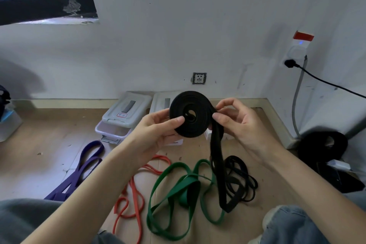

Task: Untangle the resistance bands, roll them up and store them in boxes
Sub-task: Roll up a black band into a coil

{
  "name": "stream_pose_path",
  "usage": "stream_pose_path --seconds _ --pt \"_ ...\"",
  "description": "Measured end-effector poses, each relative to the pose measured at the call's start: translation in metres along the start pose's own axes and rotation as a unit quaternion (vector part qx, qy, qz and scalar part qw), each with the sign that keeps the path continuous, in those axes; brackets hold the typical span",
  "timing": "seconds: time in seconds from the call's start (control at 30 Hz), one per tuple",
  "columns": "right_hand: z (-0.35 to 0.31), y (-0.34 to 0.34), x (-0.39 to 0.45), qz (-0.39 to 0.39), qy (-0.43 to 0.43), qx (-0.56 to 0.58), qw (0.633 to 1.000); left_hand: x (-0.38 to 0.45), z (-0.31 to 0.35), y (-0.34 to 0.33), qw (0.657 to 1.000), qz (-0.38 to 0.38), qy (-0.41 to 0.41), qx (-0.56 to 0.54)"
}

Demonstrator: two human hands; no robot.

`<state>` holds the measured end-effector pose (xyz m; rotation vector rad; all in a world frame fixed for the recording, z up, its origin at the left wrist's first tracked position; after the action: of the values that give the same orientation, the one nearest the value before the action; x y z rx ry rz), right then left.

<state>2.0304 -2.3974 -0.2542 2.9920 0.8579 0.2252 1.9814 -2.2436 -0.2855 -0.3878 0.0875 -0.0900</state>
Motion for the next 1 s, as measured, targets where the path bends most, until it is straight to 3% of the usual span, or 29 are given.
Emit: stream_pose_path --seconds 0.13,0.27,0.37,0.47,0.53,0.6,0.73,0.87,1.0 --pt "-0.004 -0.006 0.000 0.007 0.029 -0.063 0.998 0.002 -0.007 -0.001 0.999 -0.001 -0.004 -0.049" --pt "0.004 -0.008 -0.003 0.017 0.016 -0.048 0.999 0.003 -0.011 -0.001 0.998 -0.003 -0.017 -0.063" --pt "-0.004 -0.004 -0.004 0.011 0.027 -0.076 0.997 0.000 -0.008 0.000 0.999 -0.024 -0.002 0.040" --pt "-0.013 -0.015 -0.006 -0.044 0.053 -0.211 0.975 -0.003 -0.008 -0.001 0.987 -0.045 0.032 0.149" --pt "-0.011 -0.019 -0.007 -0.053 0.048 -0.238 0.969 -0.003 -0.005 -0.004 0.975 -0.054 0.017 0.216" --pt "-0.009 -0.016 -0.006 -0.044 0.037 -0.199 0.978 -0.004 0.002 -0.005 0.970 -0.049 -0.007 0.239" --pt "-0.006 -0.002 -0.004 -0.005 0.011 -0.047 0.999 -0.003 0.017 0.006 0.993 -0.021 -0.033 0.111" --pt "-0.001 -0.012 -0.004 -0.006 0.001 0.017 1.000 -0.001 0.016 0.008 0.999 0.009 -0.049 0.007" --pt "-0.002 -0.007 -0.005 0.026 0.017 0.021 0.999 0.001 0.010 0.002 0.999 0.010 -0.035 0.011"
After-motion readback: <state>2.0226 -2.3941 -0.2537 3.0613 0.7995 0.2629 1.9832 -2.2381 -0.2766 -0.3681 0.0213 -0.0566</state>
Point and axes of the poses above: each hand's wrist, its own x-axis towards the middle knuckle, its own y-axis out of the back of the hand, z = x × y, the point moved 9 cm from there along x, towards the middle knuckle, and after that the axes turned 3 degrees about -z, right-handed, at the moved point
